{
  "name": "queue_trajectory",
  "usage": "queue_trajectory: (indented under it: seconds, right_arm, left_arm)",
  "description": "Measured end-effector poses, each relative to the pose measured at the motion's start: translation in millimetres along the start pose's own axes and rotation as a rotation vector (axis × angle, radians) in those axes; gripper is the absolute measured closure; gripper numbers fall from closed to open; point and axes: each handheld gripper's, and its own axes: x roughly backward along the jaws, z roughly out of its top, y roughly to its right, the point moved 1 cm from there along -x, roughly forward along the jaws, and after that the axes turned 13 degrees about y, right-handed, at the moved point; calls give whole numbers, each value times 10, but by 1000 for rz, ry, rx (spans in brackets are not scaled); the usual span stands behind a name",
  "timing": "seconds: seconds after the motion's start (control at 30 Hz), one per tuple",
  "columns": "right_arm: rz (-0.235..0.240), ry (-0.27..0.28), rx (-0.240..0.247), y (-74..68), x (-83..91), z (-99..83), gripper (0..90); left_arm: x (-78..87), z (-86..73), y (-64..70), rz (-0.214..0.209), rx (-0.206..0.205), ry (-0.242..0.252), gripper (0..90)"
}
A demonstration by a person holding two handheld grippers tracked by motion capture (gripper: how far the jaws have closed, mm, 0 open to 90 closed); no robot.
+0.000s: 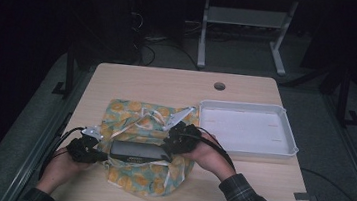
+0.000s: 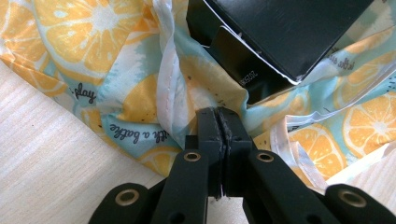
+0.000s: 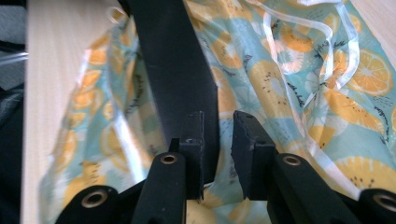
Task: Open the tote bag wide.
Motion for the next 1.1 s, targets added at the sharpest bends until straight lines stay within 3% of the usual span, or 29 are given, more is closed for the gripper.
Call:
queue_trajectory:
  seconds: [0.23,0.37,0.57,0.73,0.8,0.83,0.93,0.97,1.1]
  right_arm:
    - [-7,-38,3,16,-124,-29,753]
    - [-19,-47,5,36,-146,-50,870]
    - [-38,-36,25,40,-115,-37,898]
    - [-87,-13,36,97,-27,-2,900]
    - [-108,-7,28,132,-11,6,900]
    - [-147,-12,31,200,5,6,900]
    - [-168,-13,24,268,20,-4,900]
    - [-177,-17,5,350,36,-26,900]
    - [-138,1,-39,385,69,-55,896]
  left_arm:
    - [-1,3,-6,0,-12,-1,883]
    - [-2,3,-5,1,-17,-2,882]
    - [-6,8,6,6,-13,-1,883]
    - [-2,11,2,8,-21,-10,885]
    - [-3,12,3,8,-22,-12,889]
    - [-2,12,4,8,-23,-13,895]
    - [-4,13,6,6,-26,-15,895]
    - [-4,13,8,5,-18,-16,895]
    - [-1,12,2,6,-20,-16,895]
